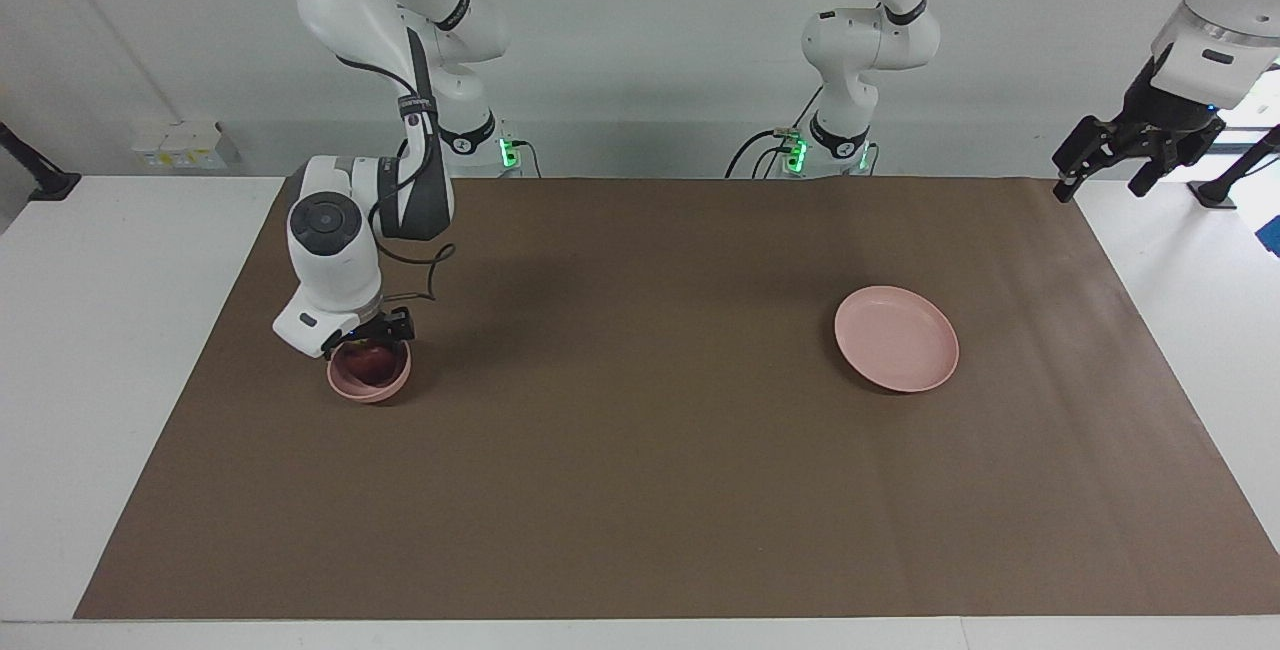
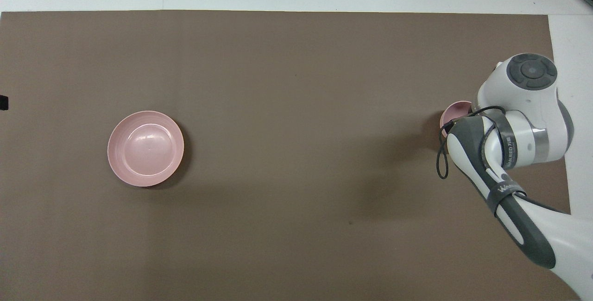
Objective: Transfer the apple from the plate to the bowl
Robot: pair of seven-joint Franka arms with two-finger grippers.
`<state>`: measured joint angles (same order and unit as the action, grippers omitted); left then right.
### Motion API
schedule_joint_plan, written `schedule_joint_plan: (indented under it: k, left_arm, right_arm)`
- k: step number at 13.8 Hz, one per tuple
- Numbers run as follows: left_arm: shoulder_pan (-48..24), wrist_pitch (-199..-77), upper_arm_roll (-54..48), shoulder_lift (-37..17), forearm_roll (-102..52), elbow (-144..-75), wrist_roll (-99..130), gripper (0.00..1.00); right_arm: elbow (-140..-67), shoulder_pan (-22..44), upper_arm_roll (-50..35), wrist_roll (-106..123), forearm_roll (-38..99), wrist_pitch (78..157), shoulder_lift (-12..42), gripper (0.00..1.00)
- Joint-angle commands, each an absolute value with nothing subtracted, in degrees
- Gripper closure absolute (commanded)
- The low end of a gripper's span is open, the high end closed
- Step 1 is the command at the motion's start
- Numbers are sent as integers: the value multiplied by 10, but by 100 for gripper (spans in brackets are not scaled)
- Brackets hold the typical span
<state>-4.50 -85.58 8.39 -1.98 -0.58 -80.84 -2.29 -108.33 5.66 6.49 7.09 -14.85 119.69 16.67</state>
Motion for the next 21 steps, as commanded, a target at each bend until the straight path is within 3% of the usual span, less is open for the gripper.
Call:
schedule_joint_plan:
  k: [1, 9, 16, 21]
  left_arm:
    - [-55, -837, 84, -6, 6, -800, -28, 0]
    - [-69, -832, 84, 11, 5, -824, -87, 0]
    - [-102, -787, 83, 16, -11, -824, -62, 0]
    - [-113, -784, 89, 17, -20, -824, -57, 0]
  right_arm:
    - [-1079, 53, 61, 79, -118, 1181, 135, 0]
    - [-1012, 52, 63, -9, 10, 1022, 28, 0]
    - [-826, 51, 63, -8, 13, 788, 11, 0]
    - [-839, 49, 68, 1, 6, 781, -31, 0]
